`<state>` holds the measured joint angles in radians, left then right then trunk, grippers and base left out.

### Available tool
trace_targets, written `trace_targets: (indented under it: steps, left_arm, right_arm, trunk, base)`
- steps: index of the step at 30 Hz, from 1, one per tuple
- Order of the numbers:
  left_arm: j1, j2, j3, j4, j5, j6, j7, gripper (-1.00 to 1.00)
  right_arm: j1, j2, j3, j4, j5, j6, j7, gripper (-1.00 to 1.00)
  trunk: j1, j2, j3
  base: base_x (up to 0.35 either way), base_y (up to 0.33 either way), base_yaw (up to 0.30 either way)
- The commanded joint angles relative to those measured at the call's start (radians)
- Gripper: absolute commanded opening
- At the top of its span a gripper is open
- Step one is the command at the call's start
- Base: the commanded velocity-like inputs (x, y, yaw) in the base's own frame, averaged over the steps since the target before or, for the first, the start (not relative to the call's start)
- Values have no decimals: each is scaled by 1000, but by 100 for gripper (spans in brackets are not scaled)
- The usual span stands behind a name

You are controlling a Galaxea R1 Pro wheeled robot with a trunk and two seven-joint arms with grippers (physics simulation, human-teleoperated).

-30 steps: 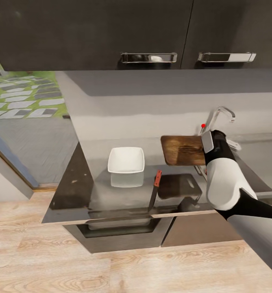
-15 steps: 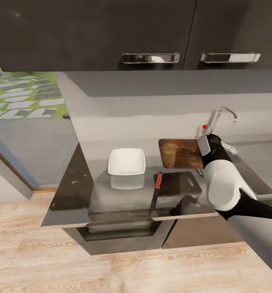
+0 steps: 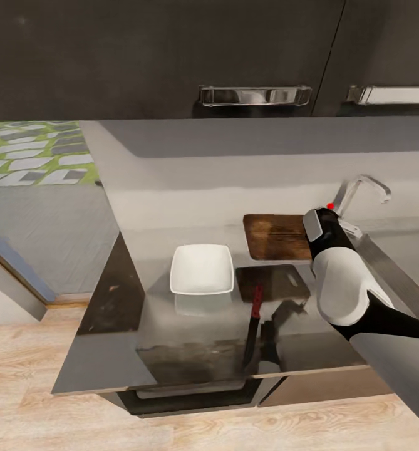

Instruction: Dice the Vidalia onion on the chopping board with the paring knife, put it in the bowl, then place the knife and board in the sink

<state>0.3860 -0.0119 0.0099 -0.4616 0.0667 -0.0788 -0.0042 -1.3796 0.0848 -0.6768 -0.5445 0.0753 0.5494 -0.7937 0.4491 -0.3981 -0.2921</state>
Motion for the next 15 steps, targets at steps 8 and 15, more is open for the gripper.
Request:
trace_targets:
  steps: [8,15]
  left_arm:
    - [1,0,1,-2,7,-1,0,100]
    - [1,0,0,-1,7,-1,0,100]
  right_arm:
    - [50,-4,-6,32,9,-92,-3,-100]
    - [55,-5,-5,116,11,-171,-4,-100]
  trunk:
    - [1,-2,-2]
    - [1,-2,-2]
  base:
    - [31,1,0]
    - [0,0,0]
